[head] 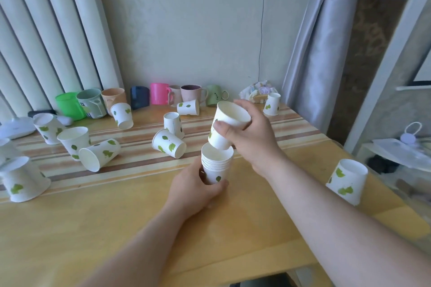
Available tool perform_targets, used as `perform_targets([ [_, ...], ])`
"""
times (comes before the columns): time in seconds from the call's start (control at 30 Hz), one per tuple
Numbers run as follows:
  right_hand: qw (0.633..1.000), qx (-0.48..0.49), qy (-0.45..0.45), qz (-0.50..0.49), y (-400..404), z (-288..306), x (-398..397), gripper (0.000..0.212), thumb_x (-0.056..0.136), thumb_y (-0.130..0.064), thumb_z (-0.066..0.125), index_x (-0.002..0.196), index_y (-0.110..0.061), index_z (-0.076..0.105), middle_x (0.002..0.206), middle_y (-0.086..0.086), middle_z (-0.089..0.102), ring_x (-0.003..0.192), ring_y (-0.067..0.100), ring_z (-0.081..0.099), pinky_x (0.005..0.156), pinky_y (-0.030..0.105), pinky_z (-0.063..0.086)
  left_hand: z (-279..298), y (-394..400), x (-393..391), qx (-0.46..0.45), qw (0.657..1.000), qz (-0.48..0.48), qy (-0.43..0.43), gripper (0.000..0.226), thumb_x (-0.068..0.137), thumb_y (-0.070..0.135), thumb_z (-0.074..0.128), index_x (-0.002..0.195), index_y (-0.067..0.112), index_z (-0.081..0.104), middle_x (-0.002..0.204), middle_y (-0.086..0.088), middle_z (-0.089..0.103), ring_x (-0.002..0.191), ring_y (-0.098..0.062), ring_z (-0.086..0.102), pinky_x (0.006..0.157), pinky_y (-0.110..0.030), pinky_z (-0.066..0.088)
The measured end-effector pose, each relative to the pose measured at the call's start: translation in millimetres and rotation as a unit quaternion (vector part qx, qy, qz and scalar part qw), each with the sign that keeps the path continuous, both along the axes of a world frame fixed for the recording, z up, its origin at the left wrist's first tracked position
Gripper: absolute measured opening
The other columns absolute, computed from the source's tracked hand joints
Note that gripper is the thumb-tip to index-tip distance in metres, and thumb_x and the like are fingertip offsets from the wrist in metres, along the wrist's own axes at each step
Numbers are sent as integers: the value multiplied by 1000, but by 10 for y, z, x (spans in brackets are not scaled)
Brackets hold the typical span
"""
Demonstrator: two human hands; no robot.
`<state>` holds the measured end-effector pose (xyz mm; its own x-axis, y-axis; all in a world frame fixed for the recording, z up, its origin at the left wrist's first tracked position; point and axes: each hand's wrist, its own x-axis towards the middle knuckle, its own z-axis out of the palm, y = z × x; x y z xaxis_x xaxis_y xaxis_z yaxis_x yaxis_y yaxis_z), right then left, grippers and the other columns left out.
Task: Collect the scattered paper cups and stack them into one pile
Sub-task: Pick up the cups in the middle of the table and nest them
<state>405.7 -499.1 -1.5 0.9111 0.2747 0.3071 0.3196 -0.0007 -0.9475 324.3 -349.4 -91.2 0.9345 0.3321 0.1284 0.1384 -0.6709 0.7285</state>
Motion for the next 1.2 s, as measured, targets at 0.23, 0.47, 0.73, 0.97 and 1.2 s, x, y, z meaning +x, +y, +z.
perform_targets([
  [0.23, 988, -150, -26, -8, 162, -330, -84, 93, 56, -64, 87, 142, -46, 56, 138, -14, 65, 132, 15, 60, 109, 44, 54, -40, 11, 0, -7, 999, 10, -31, 33, 79, 49, 82, 104, 37, 63, 91, 13, 72, 82, -2, 68, 67, -26, 51],
  [0.47, 958, -278, -30, 62, -278, -317, -216, 122, 73, -58, 90, 166, -52, 12, 167, -10, 34, 152, 14, 37, 126, 44, 34, -30, 14, -11, -28, 999, -13, -24, 35, 77, 50, 87, 103, 38, 67, 91, 12, 75, 73, -5, 73, 65, -24, 62],
  [0.73, 795, -585, -57, -151, -1613, 173, -42, 67, 90, -63, 67, 153, -53, 48, 162, -9, 43, 147, 35, 34, 119, 49, 37, -65, 46, 30, 24, 998, -63, 21, 50, 73, 74, 84, 112, 49, 66, 101, 21, 73, 101, -5, 64, 90, -34, 56],
  [0.97, 805, -572, 44, -151, -2245, -297, -84, 60, 91, -26, 72, 144, -45, 52, 148, 3, 41, 121, 28, 57, 97, 39, 53, -58, 23, 4, 46, 997, -62, 27, 57, 70, 78, 82, 110, 39, 71, 100, 20, 74, 109, -14, 63, 95, -41, 56],
  [1.2, 903, -366, 28, -225, -1735, -449, -179, 43, 85, -34, 85, 104, -24, 47, 105, 0, 63, 88, 26, 63, 68, 39, 48, -33, -1, -25, 54, 997, -43, 19, 49, 76, 70, 84, 107, 35, 71, 95, 18, 71, 101, -15, 65, 89, -39, 57],
])
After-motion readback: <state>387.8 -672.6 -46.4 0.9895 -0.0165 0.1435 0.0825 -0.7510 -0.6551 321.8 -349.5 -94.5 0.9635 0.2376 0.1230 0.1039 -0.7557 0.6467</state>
